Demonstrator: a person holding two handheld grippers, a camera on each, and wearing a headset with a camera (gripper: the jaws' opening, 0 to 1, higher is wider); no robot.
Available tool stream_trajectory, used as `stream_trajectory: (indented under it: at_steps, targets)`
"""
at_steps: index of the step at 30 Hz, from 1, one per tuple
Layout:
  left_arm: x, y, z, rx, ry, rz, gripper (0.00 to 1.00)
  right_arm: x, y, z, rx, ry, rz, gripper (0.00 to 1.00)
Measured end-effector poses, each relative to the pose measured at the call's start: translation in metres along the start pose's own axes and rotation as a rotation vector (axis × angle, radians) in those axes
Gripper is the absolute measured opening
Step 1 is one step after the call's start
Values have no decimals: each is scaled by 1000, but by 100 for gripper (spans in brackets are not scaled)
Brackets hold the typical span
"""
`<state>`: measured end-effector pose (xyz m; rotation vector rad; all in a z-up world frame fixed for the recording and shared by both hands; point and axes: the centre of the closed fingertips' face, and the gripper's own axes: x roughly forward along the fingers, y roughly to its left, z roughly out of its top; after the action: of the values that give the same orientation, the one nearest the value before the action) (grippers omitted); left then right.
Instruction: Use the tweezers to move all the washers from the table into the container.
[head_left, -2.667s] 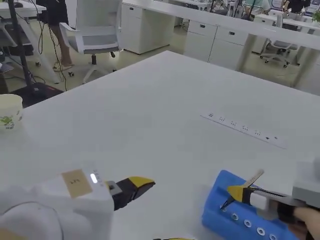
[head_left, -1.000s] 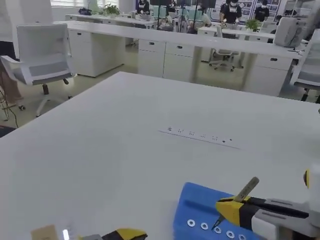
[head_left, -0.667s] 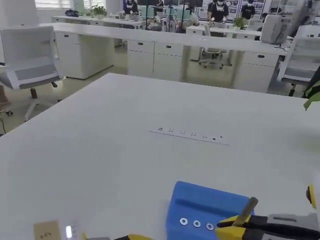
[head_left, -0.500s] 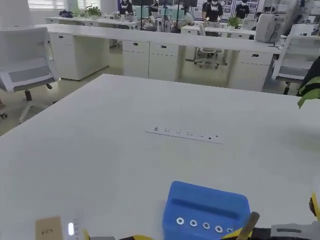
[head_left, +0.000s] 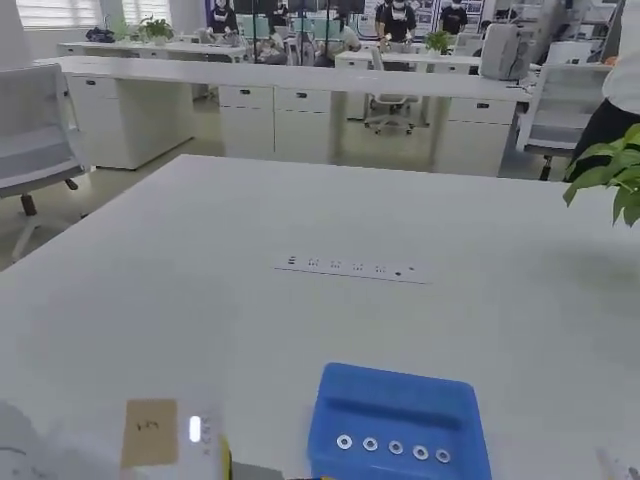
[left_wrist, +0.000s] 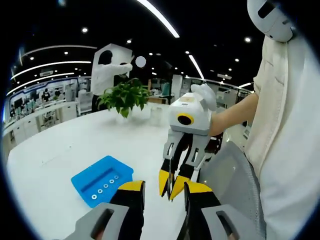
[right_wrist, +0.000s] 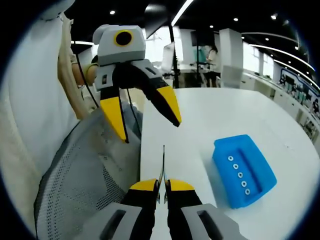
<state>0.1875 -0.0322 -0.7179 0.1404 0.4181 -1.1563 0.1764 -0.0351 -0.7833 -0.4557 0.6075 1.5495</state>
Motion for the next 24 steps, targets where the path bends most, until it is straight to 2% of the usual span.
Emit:
stream_trajectory:
  at_steps: [3, 7, 10, 15, 21, 24]
  targets:
    - [4, -7, 0, 19, 22, -37, 20, 1, 5, -2, -27, 17, 10, 4]
    - [9, -14, 0, 15, 40, -71, 15, 2, 11, -8, -77, 55, 27, 4]
    - [12, -20, -1, 40, 64, -101, 11, 3, 14, -12, -103, 80, 38, 4]
    - [17, -29, 0, 56, 99, -152, 8, 6, 21, -14, -138, 108, 58, 4]
    - [20, -36, -1, 77, 129, -185, 4, 6, 24, -15, -181, 137, 58, 4]
    - [21, -37, -1, 75, 133, -193, 2, 7, 23, -16, -173, 143, 55, 4]
